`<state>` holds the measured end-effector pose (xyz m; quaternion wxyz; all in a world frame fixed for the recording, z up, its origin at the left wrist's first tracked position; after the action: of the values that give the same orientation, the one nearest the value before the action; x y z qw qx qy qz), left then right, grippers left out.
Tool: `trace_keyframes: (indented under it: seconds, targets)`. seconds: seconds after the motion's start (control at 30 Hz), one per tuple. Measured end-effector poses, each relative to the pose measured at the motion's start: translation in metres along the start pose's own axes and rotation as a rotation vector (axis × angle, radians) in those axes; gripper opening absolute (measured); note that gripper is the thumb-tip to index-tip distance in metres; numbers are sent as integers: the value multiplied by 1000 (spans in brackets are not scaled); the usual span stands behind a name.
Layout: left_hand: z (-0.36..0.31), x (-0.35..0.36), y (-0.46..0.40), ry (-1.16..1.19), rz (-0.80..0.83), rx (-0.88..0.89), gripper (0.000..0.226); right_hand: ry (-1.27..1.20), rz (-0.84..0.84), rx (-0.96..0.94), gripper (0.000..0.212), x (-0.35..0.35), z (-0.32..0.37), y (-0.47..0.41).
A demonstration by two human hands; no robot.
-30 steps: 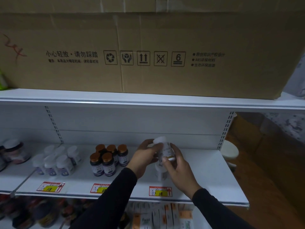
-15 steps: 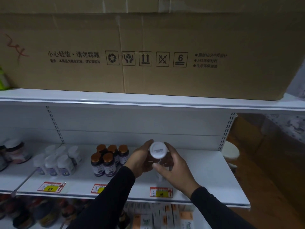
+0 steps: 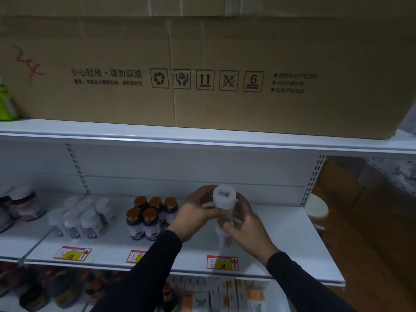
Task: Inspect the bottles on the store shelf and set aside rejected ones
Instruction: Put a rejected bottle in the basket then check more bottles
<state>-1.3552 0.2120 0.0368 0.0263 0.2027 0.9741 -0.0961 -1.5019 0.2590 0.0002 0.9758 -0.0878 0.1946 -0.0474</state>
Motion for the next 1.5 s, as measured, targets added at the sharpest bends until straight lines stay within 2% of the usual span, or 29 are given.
trace_keyframes:
  seconds: [0.13,0.37,0.53,0.6,0.67,0.77,0.97,1.1,1.33,1.43,1.5]
  targets:
    - [1,1,2,-121,34,77,55,15,-17,-2,66,-2,-3,-3]
    - [4,-2,1,-172,31,72,54,28,-18,3,62,2,-8,-9]
    - [4,-2,-3,-186,-53,80,43,110,-28,-7,58,1,-8,-14]
    - [9,-5,-6,-180,-86,72,42,166,-50,-3,65,-2,-12,-15]
    - [17,-12,-9,-176,-134,55,41,219,-83,17,72,-10,-18,-16]
    - [33,-23,-14,-185,-209,12,40,323,-114,45,69,-22,-29,-14]
    - [81,-34,-26,-253,-244,-143,42,484,-161,142,73,-40,-75,-6]
    - [110,-37,-31,-343,-219,-224,45,591,-155,178,73,-42,-105,0]
    - [136,-32,-36,-403,-164,-250,46,722,-55,290,77,-29,-141,2]
    - [138,-28,-38,-401,-136,-245,44,643,-8,334,78,-24,-149,3]
    - [136,-27,-40,-403,-127,-235,42,707,7,336,84,-21,-155,3]
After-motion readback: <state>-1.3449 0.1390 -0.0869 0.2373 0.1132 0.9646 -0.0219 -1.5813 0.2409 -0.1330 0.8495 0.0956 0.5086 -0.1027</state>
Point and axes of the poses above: each hand's wrist, its own y-axis away from the middle knuckle, its own x-axis out of the palm, z = x × y, the point moved 5 cm from there along -y, towards the middle knuckle, and after that the axes turned 2 degrees about x, right-handed, at the moved point
